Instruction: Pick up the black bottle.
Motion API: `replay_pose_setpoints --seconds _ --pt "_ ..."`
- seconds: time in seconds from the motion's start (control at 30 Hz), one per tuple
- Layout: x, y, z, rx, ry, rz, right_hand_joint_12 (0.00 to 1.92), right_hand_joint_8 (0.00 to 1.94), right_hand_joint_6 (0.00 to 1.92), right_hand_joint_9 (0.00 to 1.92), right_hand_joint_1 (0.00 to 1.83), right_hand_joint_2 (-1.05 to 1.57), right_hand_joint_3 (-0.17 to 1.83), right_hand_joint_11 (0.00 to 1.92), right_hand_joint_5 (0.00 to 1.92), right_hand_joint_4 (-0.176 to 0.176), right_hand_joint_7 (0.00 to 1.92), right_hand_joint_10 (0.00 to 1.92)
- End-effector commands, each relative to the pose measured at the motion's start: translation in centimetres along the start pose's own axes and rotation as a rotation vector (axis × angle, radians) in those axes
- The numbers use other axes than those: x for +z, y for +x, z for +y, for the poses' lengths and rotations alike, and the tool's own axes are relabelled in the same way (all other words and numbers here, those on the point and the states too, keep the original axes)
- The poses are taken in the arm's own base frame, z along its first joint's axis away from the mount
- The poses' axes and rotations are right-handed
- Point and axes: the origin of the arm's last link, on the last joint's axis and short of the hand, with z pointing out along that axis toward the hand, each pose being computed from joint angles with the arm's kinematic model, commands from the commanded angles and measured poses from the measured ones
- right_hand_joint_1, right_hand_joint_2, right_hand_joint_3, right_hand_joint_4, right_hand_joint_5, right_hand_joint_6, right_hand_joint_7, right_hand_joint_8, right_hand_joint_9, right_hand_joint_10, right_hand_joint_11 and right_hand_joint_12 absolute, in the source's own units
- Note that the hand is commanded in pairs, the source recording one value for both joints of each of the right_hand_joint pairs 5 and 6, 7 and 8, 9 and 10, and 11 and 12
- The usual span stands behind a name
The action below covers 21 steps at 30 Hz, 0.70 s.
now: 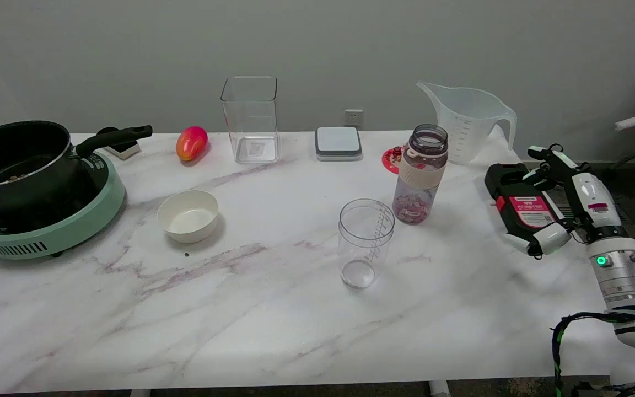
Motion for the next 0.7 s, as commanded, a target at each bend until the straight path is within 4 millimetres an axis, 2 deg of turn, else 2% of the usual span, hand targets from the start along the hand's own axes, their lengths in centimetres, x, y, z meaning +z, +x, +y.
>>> replay_pose_setpoints --seconds 0.03,0.23,0.4,0.5,0.63,0.7 --pt "0.1 -0.8 -0.1 0.01 -0.017 -0.013 0.76 0.83 0.4 0.63 1.23 -0.36 1.21 0.76 0.4 0.0 0.83 0.63" --pt "0.9 -1.9 -0.8 0.03 -0.011 -0.039 0.76 0.84 0.4 0.63 1.24 -0.35 1.2 0.76 0.4 0.0 0.84 0.63" --pt "1.2 -1.9 -1.3 0.056 -0.006 -0.029 0.76 0.86 0.41 0.64 1.24 -0.33 1.18 0.76 0.41 0.0 0.86 0.64" --pt "2.0 -1.3 -2.8 0.094 0.034 0.01 0.76 0.86 0.46 0.64 1.25 -0.33 1.19 0.76 0.46 0.0 0.86 0.64" --pt "2.9 -0.7 -4.6 0.151 0.07 0.036 0.75 0.83 0.42 0.63 1.26 -0.4 1.23 0.75 0.42 0.0 0.83 0.63" --pt "2.9 -0.7 -4.8 0.254 0.051 0.042 0.72 0.81 0.39 0.61 1.28 -0.44 1.27 0.72 0.39 0.0 0.81 0.61"
